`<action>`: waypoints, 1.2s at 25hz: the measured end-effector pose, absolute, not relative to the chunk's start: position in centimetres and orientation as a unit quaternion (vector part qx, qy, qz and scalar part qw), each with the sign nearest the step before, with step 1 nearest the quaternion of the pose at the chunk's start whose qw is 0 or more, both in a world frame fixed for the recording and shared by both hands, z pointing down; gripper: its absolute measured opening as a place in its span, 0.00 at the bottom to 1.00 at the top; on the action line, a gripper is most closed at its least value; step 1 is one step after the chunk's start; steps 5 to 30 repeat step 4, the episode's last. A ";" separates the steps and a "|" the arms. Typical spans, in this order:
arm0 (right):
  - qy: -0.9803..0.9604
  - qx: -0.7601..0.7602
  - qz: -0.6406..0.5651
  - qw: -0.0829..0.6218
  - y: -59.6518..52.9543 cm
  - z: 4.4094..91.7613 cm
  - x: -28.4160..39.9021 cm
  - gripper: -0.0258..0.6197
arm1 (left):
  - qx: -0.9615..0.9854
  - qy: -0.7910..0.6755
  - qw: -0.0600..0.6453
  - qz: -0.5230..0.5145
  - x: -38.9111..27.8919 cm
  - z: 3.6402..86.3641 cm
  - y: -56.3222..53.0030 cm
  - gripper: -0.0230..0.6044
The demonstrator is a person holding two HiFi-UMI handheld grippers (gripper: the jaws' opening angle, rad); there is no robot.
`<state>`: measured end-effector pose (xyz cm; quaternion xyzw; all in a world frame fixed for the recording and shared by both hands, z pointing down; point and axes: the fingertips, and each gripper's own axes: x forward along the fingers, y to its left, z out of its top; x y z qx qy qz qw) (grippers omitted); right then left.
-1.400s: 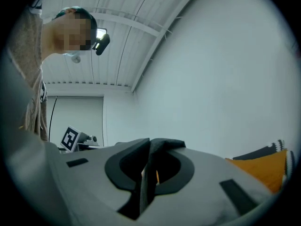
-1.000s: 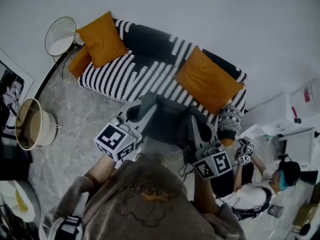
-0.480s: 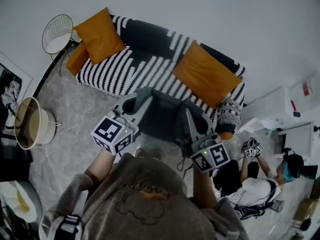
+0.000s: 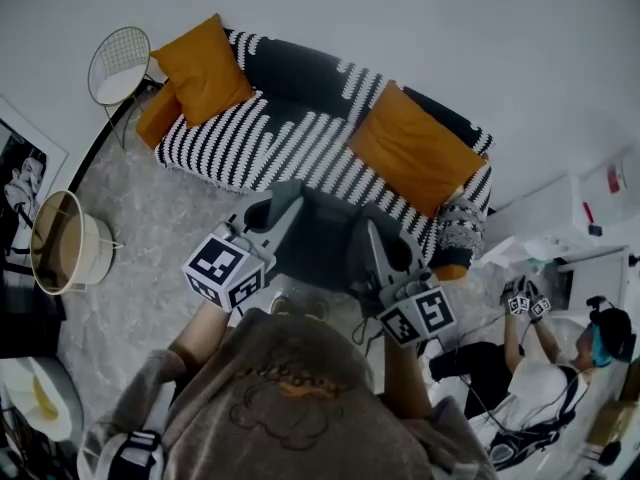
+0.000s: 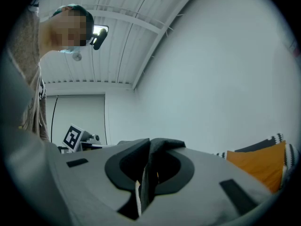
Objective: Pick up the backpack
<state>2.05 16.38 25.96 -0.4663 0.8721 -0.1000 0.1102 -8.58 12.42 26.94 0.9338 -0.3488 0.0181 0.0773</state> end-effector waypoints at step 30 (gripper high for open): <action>0.873 -0.465 -0.102 0.111 16.8 26.1 2.2 0.08 | 0.933 -0.350 0.080 0.018 -8.4 27.1 12.7 0.09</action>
